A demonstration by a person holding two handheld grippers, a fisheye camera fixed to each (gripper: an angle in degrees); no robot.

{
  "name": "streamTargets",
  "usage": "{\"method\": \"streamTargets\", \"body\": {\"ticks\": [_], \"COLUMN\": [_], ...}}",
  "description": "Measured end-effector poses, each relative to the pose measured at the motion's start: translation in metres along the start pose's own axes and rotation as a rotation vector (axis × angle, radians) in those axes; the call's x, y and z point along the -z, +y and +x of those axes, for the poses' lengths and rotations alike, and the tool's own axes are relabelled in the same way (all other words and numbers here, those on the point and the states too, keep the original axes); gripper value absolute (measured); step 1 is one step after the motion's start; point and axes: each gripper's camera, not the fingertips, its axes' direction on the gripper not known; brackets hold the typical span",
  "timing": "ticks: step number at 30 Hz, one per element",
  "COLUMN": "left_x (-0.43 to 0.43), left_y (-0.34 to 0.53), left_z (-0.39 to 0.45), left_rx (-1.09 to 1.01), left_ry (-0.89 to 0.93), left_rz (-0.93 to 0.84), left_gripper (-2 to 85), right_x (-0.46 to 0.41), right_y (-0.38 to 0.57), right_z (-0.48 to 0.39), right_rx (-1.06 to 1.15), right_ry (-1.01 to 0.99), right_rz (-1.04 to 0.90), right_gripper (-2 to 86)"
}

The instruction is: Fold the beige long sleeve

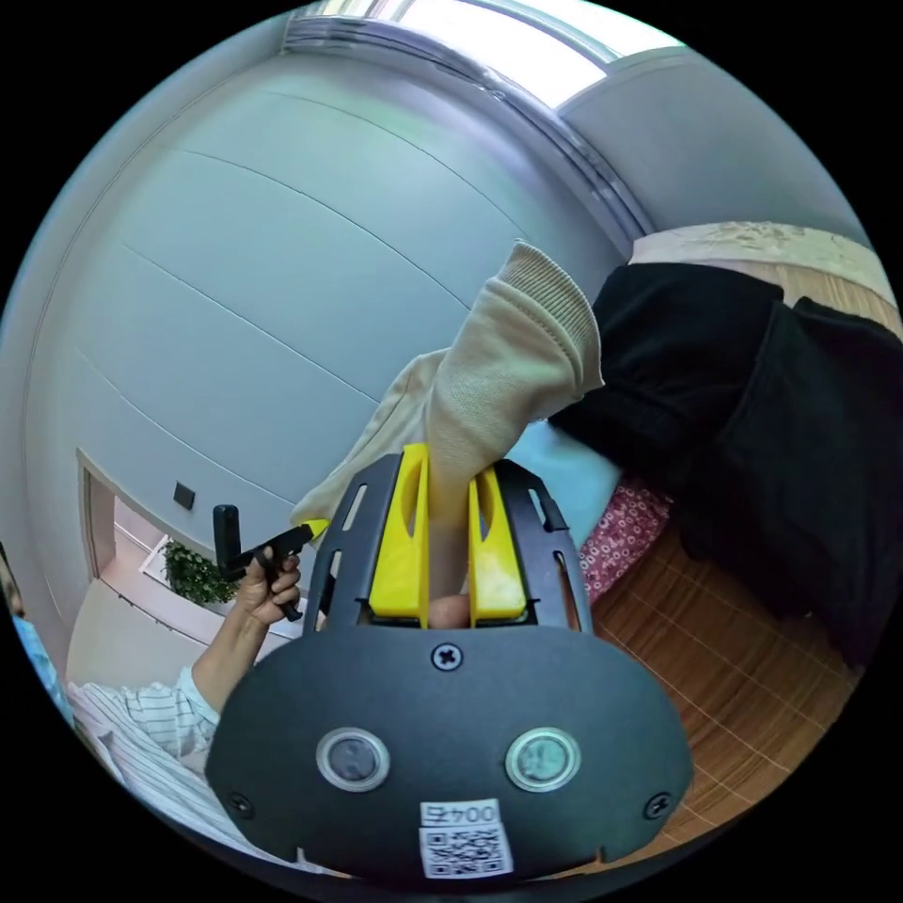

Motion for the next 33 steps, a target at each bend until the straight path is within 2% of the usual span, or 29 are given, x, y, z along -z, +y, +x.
{"method": "streamTargets", "body": {"ticks": [6, 8, 9, 11, 13, 16, 19, 21, 23, 25, 27, 29, 31, 32, 33], "left_x": [-0.104, -0.147, -0.149, -0.142, -0.125, -0.067, 0.036, 0.097, 0.119, 0.094, 0.059, 0.003, -0.052, -0.092, -0.104], "left_y": [0.024, 0.062, 0.072, 0.102, 0.109, 0.116, 0.126, 0.119, 0.073, 0.018, -0.036, -0.098, -0.118, -0.116, -0.113], "left_z": [-0.054, -0.078, -0.086, -0.112, -0.109, -0.081, -0.033, 0.017, 0.091, 0.145, 0.196, 0.245, 0.232, 0.206, 0.194], "left_rx": [0.194, 0.356, 0.398, 0.544, 0.578, 0.582, 0.556, 0.501, 0.384, 0.297, 0.219, 0.106, 0.175, 0.239, 0.244], "left_ry": [0.015, 0.072, 0.117, 0.374, 0.471, 0.517, 0.396, 0.320, 0.348, 0.396, 0.343, 0.159, 0.034, 0.008, 0.016], "left_rz": [0.020, 0.025, 0.042, 0.086, 0.073, 0.066, 0.183, 0.284, 0.322, 0.269, 0.226, 0.162, 0.067, -0.018, -0.024], "left_gripper": [7.0, 7.4, 7.4, 7.3, 7.0, 5.0, 2.0, 1.2, 0.7, 0.5, 0.3, 0.2, 0.2, 0.1, 0.1], "right_x": [-0.112, -0.139, -0.143, -0.152, -0.155, -0.162, -0.171, -0.159, -0.131, -0.111, -0.088, -0.075, -0.089, -0.112, -0.127], "right_y": [-0.011, -0.011, -0.012, -0.020, -0.035, -0.065, -0.078, -0.075, -0.064, -0.055, -0.049, -0.047, -0.047, -0.046, -0.045], "right_z": [0.069, 0.091, 0.097, 0.111, 0.109, 0.094, 0.108, 0.119, 0.132, 0.142, 0.138, 0.112, 0.092, 0.083, 0.081], "right_rx": [-0.126, -0.148, -0.167, -0.203, -0.177, -0.094, -0.181, -0.237, -0.302, -0.378, -0.399, -0.264, -0.152, -0.096, -0.084], "right_ry": [0.021, 0.062, 0.055, 0.052, 0.063, 0.146, 0.101, 0.055, 0.077, 0.101, 0.186, 0.138, 0.050, 0.048, 0.070], "right_rz": [-0.080, -0.099, -0.106, -0.140, -0.179, -0.251, -0.378, -0.347, -0.232, -0.123, 0.037, 0.201, 0.165, 0.060, -0.010], "right_gripper": [7.2, 7.8, 7.9, 8.1, 7.9, 8.3, 9.8, 10.0, 9.3, 7.4, 6.0, 4.7, 3.4, 2.1, 1.4]}}
